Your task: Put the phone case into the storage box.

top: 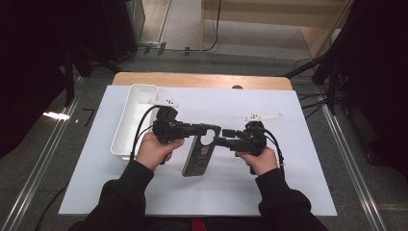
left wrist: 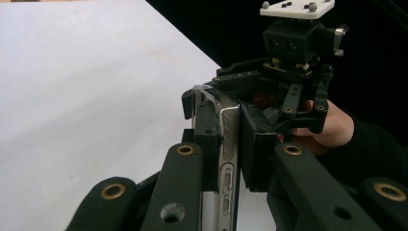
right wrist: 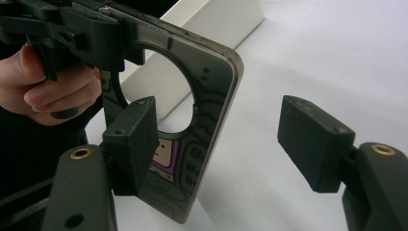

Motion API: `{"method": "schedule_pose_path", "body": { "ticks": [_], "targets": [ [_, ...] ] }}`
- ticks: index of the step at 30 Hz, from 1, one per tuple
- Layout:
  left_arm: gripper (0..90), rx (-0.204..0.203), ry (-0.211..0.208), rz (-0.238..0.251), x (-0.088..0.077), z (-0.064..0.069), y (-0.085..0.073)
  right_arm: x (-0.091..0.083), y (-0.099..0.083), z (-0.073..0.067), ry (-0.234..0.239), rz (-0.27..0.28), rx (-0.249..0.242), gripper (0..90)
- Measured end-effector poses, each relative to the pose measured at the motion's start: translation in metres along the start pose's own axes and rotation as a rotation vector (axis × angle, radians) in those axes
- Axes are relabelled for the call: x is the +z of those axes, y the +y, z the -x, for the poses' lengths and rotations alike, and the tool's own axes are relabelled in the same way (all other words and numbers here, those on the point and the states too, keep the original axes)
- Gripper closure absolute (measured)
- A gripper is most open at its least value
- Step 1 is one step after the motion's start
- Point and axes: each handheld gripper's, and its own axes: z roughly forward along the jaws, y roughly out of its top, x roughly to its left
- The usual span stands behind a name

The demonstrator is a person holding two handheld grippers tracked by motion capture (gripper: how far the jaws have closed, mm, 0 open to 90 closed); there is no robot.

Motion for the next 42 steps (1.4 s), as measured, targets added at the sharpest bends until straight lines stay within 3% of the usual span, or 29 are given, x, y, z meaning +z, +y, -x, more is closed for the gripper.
{"method": "schedule_pose_path", "body": {
  "ticks": [14,34,42],
  "targets": [
    [79.3,0.003,-0.012,0.005,0.001,0.000,0.000,0.008,0.000,0.002,0.039,-0.001,0.027,39.4],
    [79.3,0.035,-0.040,0.014,0.004,0.002,-0.002,0.014,-0.001,0.005,0.108,-0.006,0.069,63.8],
    [79.2,0.044,-0.036,0.023,0.005,0.003,-0.003,0.010,0.000,0.005,0.087,0.011,0.068,69.2]
  ]
}}
